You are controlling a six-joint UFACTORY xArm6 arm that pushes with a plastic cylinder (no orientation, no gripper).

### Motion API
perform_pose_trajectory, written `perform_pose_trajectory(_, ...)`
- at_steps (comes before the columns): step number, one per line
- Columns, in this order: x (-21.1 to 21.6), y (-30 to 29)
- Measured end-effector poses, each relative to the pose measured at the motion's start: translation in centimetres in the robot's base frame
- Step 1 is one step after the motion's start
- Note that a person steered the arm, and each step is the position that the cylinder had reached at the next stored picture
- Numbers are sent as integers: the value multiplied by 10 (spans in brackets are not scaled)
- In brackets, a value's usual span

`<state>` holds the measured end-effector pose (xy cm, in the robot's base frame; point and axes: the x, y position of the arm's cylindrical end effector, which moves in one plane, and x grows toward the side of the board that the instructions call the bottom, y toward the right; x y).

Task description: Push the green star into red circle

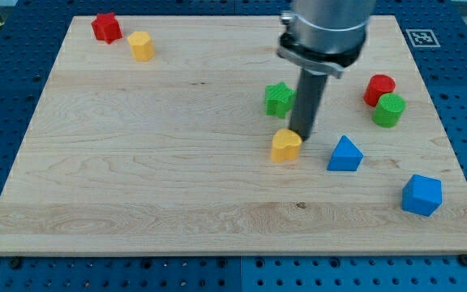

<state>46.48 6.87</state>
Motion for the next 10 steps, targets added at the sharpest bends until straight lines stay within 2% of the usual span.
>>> perform_pose_trajectory(1, -7, -44)
perform_pose_trajectory(2, -38, -57)
perform_pose_trajectory(3, -61, -34)
perform_pose_trajectory(6, -62, 61)
perform_pose_trajectory(8, -62, 68)
perform_pose_trajectory(9, -54, -1)
perform_pose_trajectory(10, -52, -104)
